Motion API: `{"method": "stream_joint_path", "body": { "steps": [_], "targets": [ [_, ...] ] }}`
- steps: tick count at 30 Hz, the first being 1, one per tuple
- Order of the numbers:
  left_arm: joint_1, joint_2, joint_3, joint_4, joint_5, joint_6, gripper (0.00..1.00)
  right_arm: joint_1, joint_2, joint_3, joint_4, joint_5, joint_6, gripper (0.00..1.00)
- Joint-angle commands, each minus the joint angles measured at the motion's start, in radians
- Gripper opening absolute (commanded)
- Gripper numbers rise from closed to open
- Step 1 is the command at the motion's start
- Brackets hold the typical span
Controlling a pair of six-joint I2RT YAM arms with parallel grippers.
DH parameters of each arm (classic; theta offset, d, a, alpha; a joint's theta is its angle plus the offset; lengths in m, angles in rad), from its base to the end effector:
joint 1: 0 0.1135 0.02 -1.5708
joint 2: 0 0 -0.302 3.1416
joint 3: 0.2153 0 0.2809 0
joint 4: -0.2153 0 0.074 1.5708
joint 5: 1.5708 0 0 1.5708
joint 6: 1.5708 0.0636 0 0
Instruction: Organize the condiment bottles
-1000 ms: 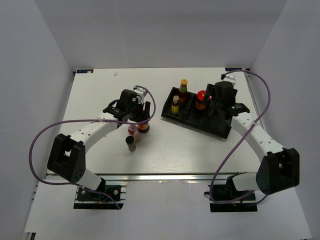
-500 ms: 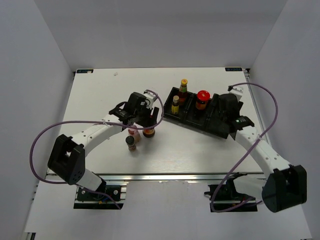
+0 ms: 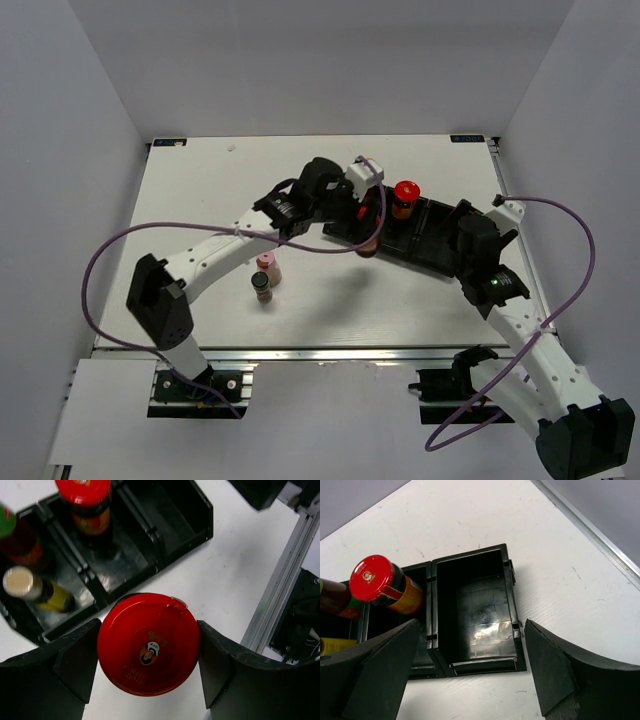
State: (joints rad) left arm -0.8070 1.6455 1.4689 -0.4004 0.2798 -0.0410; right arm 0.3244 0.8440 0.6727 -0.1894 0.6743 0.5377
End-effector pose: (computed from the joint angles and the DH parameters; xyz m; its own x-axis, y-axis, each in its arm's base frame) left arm 0.2892 -0.3274 0.3518 -0.4120 0.3733 -0.8312 0.8380 0.5133 -0.1849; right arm 0.2171 0.0311 0.3079 -0.1312 0.3780 -0.9165 0.4331 0.8535 0.2900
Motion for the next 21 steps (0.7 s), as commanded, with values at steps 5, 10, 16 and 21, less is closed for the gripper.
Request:
{"method": "stream_joint_path", "body": {
  "steps": [5,10,16,21],
  "targets": [
    [0.005,0.198,0.315,0.061,0.147,0.020,0.26,-0.010,-0.020,-0.021,0.024,0.096,0.011,0.89],
    [0.005,0.354,0.464,0.032,0.180,0.036,0.26,-0.022,-0.013,-0.036,0.025,0.117,0.010,0.89],
    [0.005,0.454,0.565,0.066,0.116,0.027,0.26,-0.031,-0.016,-0.058,0.028,0.093,0.013,0.89],
    [0.005,0.478,0.587,0.097,0.087,0.012,0.25,-0.036,-0.020,-0.059,0.027,0.088,0.008,0.89]
  ]
}}
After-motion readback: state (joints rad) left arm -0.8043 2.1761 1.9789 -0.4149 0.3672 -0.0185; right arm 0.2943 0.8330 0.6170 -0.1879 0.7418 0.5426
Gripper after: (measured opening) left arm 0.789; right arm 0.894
